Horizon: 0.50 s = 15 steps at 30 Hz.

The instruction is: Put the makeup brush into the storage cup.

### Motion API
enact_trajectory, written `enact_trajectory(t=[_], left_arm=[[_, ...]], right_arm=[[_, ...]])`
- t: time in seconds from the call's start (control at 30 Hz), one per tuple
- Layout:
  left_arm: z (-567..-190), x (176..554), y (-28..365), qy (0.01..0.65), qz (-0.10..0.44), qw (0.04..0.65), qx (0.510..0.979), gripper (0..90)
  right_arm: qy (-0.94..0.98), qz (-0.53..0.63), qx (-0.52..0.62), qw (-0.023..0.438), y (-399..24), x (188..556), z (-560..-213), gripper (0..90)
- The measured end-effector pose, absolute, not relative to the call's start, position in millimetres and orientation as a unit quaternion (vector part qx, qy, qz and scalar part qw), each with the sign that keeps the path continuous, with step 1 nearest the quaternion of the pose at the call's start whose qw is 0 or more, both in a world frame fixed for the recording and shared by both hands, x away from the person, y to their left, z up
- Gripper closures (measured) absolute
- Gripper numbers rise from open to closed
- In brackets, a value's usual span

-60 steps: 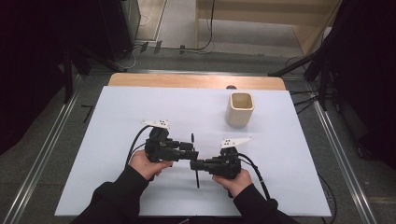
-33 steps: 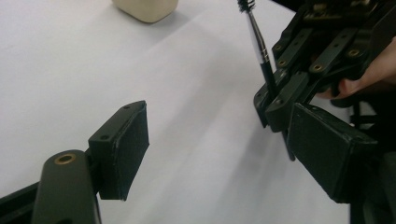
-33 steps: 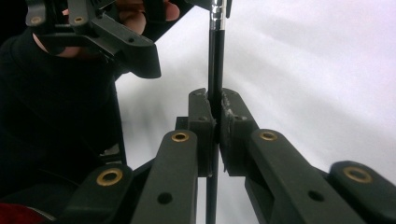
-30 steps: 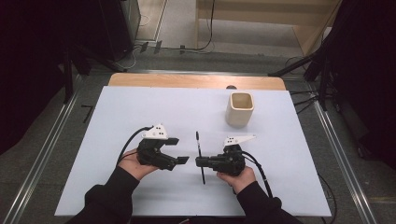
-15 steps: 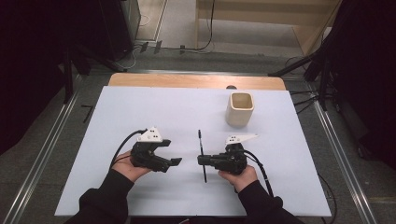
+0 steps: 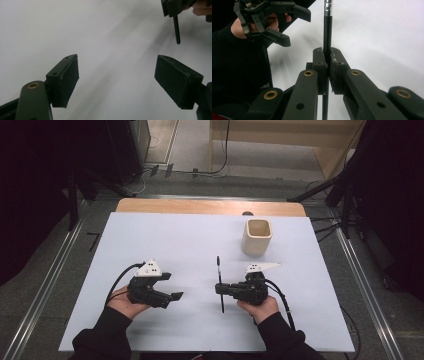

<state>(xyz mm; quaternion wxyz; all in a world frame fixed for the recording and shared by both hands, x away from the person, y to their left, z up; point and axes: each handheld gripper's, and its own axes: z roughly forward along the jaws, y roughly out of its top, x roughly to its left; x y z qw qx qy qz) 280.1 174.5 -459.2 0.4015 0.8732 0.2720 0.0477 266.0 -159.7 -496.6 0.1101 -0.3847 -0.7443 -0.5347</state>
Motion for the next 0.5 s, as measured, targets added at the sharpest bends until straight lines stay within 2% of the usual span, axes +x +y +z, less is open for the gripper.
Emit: enact_trajectory(t=[0.5], left_arm=[[-462,272,193,0.288,0.057,0.389,0.873,20.4]], right_arm=[[-0.733,-0.543,-0.399,0.091,-176,265,-494,85.9]])
